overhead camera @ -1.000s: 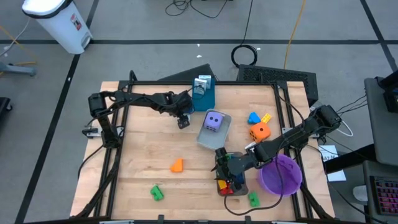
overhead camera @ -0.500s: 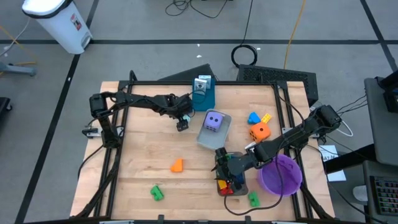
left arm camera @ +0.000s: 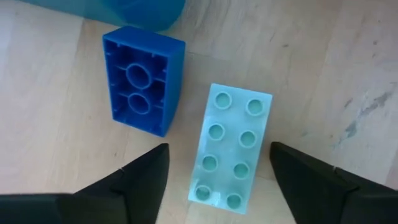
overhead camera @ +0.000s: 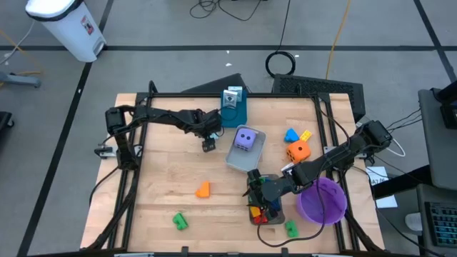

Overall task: Pick & Place Toys
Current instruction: Put the light blue game piece into the black bin

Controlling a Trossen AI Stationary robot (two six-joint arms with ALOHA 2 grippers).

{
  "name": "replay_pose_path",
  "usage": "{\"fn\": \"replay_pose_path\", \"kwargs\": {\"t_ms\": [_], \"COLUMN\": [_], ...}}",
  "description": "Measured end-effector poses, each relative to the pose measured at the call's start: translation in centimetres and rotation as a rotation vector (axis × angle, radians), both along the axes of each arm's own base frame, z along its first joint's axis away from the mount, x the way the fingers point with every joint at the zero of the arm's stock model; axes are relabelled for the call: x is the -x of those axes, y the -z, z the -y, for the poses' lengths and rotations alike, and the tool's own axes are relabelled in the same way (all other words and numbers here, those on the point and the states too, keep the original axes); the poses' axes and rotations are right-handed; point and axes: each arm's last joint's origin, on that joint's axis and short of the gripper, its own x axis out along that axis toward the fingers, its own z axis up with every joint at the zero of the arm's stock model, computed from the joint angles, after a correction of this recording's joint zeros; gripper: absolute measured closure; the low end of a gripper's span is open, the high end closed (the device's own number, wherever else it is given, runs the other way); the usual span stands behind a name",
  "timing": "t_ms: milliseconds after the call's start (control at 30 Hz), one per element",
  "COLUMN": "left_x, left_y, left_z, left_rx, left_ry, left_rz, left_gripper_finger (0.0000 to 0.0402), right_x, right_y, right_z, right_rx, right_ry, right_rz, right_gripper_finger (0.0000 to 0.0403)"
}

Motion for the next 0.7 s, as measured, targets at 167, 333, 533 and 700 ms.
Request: {"fn": "replay_pose_path", "kwargs": {"t_ms": [167, 333, 533, 700], "left_x": [0.1, 0.1, 0.5, 1.5], "left_y": [0.1, 0.1, -0.4, -2.8], "left_z": [0.1, 0.2, 0.3, 1.2], "left_rx": [0.016, 0.04, 0.041, 0.128], "left_ry": [0.025, 0.048, 0.045, 0.017], "left_rz": [-0.012, -0.009, -0.025, 0.016], "left_gripper_finger": [0.0178, 0.0255, 0.0267, 0.0267], "right_x": [0.0, 0.0, 0.0, 0.0], "right_y": [0.0, 0.0, 0.0, 0.0], "right_z": [0.0, 0.0, 0.0, 0.0], "right_rx": [0.0, 0.0, 0.0, 0.002], "right_ry": [0.0, 0.0, 0.0, -0.001], "right_rz": [0.0, 0.0, -0.001, -0.002], "right_gripper_finger": [0.0243, 0.0243, 0.0243, 0.0243]}}
